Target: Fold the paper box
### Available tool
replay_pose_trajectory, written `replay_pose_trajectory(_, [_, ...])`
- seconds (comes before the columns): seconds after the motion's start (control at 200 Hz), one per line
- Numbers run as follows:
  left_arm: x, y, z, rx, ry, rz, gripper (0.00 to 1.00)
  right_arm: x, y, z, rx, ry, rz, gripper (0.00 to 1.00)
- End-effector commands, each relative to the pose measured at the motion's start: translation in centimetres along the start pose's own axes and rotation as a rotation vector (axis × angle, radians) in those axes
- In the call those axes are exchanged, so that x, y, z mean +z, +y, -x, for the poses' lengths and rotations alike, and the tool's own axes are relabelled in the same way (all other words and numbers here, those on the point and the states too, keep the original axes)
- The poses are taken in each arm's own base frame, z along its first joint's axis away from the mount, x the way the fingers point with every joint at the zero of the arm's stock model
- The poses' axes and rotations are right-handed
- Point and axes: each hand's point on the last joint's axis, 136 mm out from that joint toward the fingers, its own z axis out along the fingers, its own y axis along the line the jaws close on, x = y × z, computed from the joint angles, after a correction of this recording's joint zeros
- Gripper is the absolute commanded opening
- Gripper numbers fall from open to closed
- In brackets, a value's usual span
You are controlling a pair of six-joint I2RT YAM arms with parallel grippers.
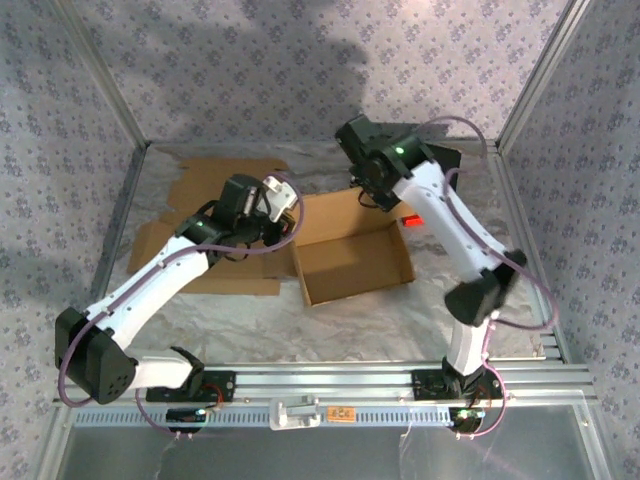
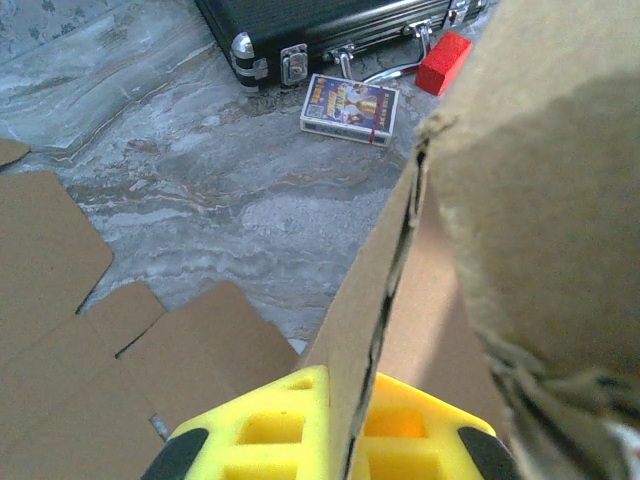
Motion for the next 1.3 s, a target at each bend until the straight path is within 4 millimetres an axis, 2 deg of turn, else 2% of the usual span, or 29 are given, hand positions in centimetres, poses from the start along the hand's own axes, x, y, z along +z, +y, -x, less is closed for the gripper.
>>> replay_pose_trajectory(0.0, [-1.4, -1.5, 0.2, 0.062, -0.038, -0.122, 0.0, -4.6, 1.5, 4.9, -0.406, -0.153, 0.322, 0.77])
replay_pose_trajectory(0.08, [-1.4, -1.4, -0.1, 0.089, -0.029, -0.149, 0.0, -5.2, -1.6, 6.1, -0.491, -0.172, 0.434, 0.78])
replay_pose_trajectory(0.195, [-1.3, -1.7, -0.6, 0.103, -0.026, -0.21, 0.0, -3.2, -7.2, 7.0, -0.558, -0.167, 0.453, 0.77])
replay_pose_trajectory(0.265, [-1.0, -1.8, -1.2, 0.119, -0.008, -0.232, 0.0, -1.8, -9.2, 6.3, -0.685, -0.163, 0.45, 0.75])
replay_pose_trajectory(0.31, [-0.9, -1.8, -1.5, 0.12, 0.0, -0.238, 0.0, -1.1, -9.9, 6.3, -0.743, -0.186, 0.455, 0.75])
replay_pose_trajectory(0.325, [-0.8, -1.7, -1.6, 0.119, 0.005, -0.241, 0.0, -0.1, -10.5, 5.8, -0.765, -0.175, 0.455, 0.75])
replay_pose_trajectory(0.4, [-0.6, -1.5, -1.9, 0.116, 0.01, -0.245, 0.0, 1.2, -11.1, 5.3, -0.851, -0.208, 0.525, 0.76])
replay_pose_trajectory(0.53, [-0.4, -0.9, -2.0, 0.103, 0.018, -0.241, 0.0, 3.4, -12.3, 6.3, -0.899, -0.244, 0.626, 0.79])
replay_pose_trajectory(0.6, [-0.2, -0.6, -1.9, 0.094, 0.017, -0.24, 0.0, 4.6, -12.1, 6.6, -0.902, -0.203, 0.686, 0.79])
replay_pose_trajectory(0.775, [0.4, -0.2, -1.8, 0.073, 0.038, -0.243, 0.0, 8.0, -10.4, 5.1, -1.007, -0.066, 0.762, 0.79])
replay_pose_trajectory(0.884, [0.6, 0.3, -1.6, 0.067, 0.041, -0.234, 0.0, 9.1, -9.4, 4.1, -1.05, -0.015, 0.81, 0.79])
replay_pose_trajectory(1.114, [0.7, 1.1, -1.7, 0.053, 0.048, -0.227, 0.0, 12.6, -8.4, 4.6, -1.063, 0.008, 0.805, 0.79])
replay_pose_trajectory(1.129, [0.8, 1.1, -1.8, 0.052, 0.05, -0.227, 0.0, 12.2, -7.7, 5.4, -1.073, -0.018, 0.812, 0.79])
replay_pose_trajectory(1.149, [0.8, 1.2, -1.8, 0.05, 0.051, -0.227, 0.0, 12.3, -7.4, 5.6, -1.074, -0.02, 0.817, 0.79])
replay_pose_trajectory(1.294, [1.3, 1.7, -2.1, 0.04, 0.067, -0.219, 0.0, 13.2, -5.6, 5.5, -1.075, 0.011, 0.866, 0.77])
